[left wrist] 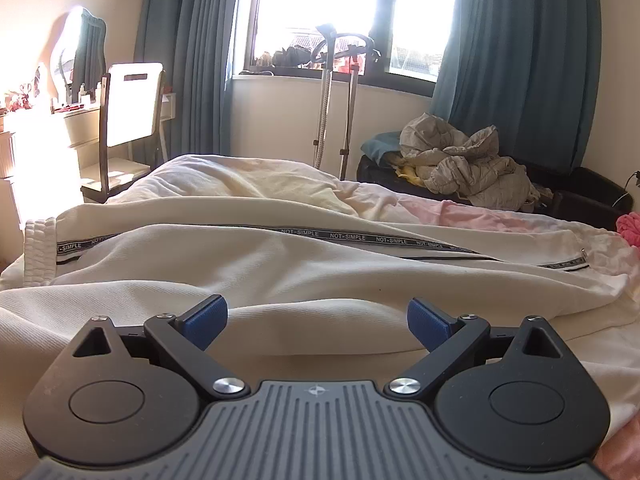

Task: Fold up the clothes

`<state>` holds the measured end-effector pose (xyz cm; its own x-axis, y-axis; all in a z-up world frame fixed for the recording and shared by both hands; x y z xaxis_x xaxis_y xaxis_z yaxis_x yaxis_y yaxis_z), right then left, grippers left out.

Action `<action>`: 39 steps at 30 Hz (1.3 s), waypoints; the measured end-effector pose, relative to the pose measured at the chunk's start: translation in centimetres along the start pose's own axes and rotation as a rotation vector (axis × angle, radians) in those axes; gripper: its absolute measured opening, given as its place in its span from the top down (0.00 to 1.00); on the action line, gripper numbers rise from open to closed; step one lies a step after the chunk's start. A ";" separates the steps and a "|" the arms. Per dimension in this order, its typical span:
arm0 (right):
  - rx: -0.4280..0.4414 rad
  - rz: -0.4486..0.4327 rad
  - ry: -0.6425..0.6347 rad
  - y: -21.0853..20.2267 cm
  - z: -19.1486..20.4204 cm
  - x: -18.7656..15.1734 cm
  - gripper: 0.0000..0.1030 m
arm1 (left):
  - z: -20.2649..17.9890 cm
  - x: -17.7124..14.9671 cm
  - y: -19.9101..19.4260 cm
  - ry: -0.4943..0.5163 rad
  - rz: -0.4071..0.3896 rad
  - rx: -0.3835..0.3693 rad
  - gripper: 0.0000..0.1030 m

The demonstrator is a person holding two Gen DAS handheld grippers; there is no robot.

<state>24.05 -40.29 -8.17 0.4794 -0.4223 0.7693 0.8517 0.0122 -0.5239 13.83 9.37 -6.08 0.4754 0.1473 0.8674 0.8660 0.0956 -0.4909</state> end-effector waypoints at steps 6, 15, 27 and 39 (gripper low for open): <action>0.019 -0.013 -0.074 -5.0 1.7 -2.3 0.63 | 1.2 0.2 -2.1 -0.036 0.007 0.000 0.05; 0.085 0.044 -0.203 -8.0 4.8 -7.0 0.63 | 2.4 -0.1 -5.2 -0.059 0.032 0.005 0.05; 0.091 0.041 -0.189 -7.2 4.2 -7.9 0.62 | 7.9 2.7 -9.1 -0.124 0.010 0.093 0.05; 0.031 0.015 -0.142 -6.6 3.2 -7.2 0.58 | 15.8 4.5 -11.4 -0.277 -0.025 0.195 0.03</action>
<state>15.63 -34.38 -9.08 0.5154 -0.2895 0.8066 0.8492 0.0461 -0.5260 3.64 24.45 2.10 0.3708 0.4020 0.8372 0.8183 0.2850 -0.4992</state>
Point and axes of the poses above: each gripper's, at about its wrist camera, not at the fingertips, and y roughly the way its jaws point, z to its left, x to its top, the point moved 7 cm from there along y, roughly the way its jaws point, and after that the axes turned 2 degrees about z, right-handed, at the moved point
